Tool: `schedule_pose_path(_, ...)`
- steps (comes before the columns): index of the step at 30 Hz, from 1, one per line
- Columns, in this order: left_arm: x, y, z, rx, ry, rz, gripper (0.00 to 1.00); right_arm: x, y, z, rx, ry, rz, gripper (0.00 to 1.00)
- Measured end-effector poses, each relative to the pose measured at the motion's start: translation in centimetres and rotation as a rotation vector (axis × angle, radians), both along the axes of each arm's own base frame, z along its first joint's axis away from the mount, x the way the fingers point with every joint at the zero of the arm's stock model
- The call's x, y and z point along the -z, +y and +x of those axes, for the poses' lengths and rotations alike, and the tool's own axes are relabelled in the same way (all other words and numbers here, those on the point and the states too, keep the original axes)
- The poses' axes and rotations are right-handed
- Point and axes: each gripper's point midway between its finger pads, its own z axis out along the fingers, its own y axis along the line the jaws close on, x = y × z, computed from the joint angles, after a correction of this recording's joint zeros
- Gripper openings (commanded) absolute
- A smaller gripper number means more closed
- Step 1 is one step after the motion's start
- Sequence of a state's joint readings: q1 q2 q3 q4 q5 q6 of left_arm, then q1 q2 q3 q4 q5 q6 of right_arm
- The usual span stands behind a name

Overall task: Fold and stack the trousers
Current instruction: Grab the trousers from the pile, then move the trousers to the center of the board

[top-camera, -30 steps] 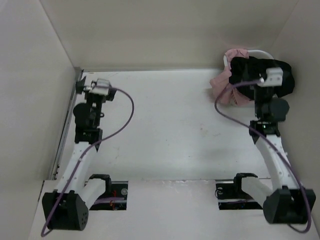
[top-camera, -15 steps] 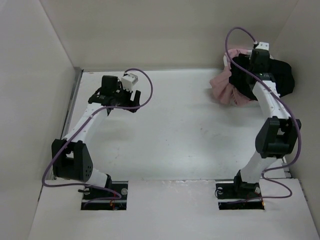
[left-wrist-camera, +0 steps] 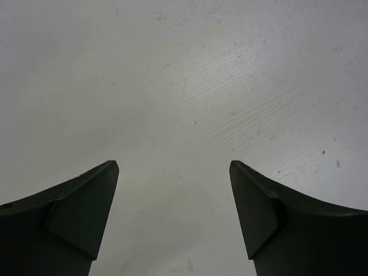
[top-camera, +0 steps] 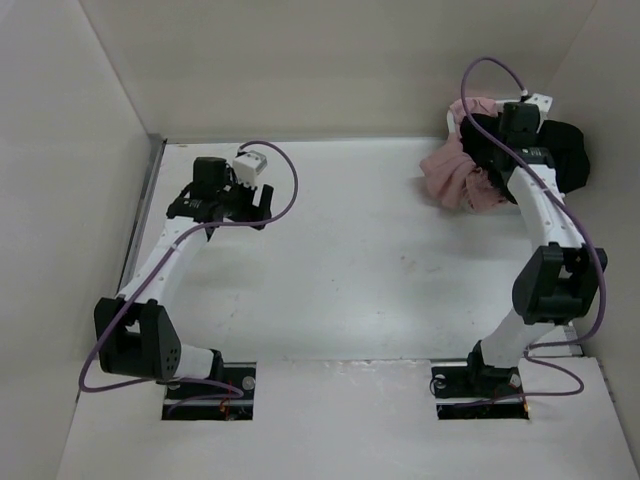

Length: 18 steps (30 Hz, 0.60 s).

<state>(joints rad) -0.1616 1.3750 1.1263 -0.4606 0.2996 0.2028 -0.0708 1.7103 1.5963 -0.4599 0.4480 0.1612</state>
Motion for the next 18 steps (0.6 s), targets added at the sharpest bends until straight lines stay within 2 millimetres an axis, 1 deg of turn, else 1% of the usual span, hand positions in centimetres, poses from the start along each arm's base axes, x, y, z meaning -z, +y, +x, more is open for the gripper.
schedule_pose_path(3,-0.3,0.2,-0.2,-0.004,-0.01,-0.001,0.79,-4.0,-0.6,-1.4,0.037,-0.088,-0.04,0.0)
schedule_pose_path(5,-0.5,0.3,-0.4,-0.006,-0.016,-0.003,0.79,-7.1,-0.5,-2.4,0.052,-0.157,-0.074,0.0)
schedule_pose_path(7,-0.9,0.4,-0.6,-0.009,-0.028,-0.005,0.79,-10.4,0.3,-3.2,0.045,-0.235,-0.11,0.0)
schedule_pose_path(8,-1.2,0.5,-0.6,-0.012,-0.036,-0.007,0.79,-11.9,1.1,-3.5,0.03,-0.27,-0.127,0.0)
schedule_pose_path(9,-1.5,0.8,-0.6,-0.021,-0.043,-0.011,0.79,-13.8,2.4,-3.7,0.001,-0.312,-0.149,0.0)
schedule_pose_path(10,-1.8,1.2,-0.5,-0.036,-0.052,-0.017,0.79,-16.0,4.3,-3.8,-0.042,-0.362,-0.173,0.0)
schedule_pose_path(12,-2.6,2.3,-0.4,-0.081,-0.071,-0.033,0.79,-20.5,9.6,-3.8,-0.165,-0.469,-0.204,0.0)
schedule_pose_path(13,-3.2,3.2,-0.4,-0.114,-0.085,-0.045,0.79,-23.3,13.4,-4.2,-0.254,-0.541,-0.217,0.0)
schedule_pose_path(14,-3.7,4.2,-0.4,-0.152,-0.096,-0.058,0.8,-25.7,17.2,-4.8,-0.346,-0.608,-0.22,0.0)
schedule_pose_path(15,-4.2,5.2,-0.4,-0.189,-0.11,-0.069,0.8,-28.5,21.7,-6.2,-0.457,-0.691,-0.215,0.0)
schedule_pose_path(16,-4.8,6.4,-0.4,-0.232,-0.125,-0.08,0.8,-31.0,25.7,-7.9,-0.559,-0.773,-0.204,0.0)
schedule_pose_path(17,-5.6,7.7,-0.5,-0.275,-0.144,-0.09,0.81,-33.8,29.4,-10.0,-0.652,-0.865,-0.187,0.0)
schedule_pose_path(18,-6.3,8.9,-0.6,-0.315,-0.168,-0.098,0.81,-36.2,32.5,-12.4,-0.735,-0.95,-0.166,0.0)
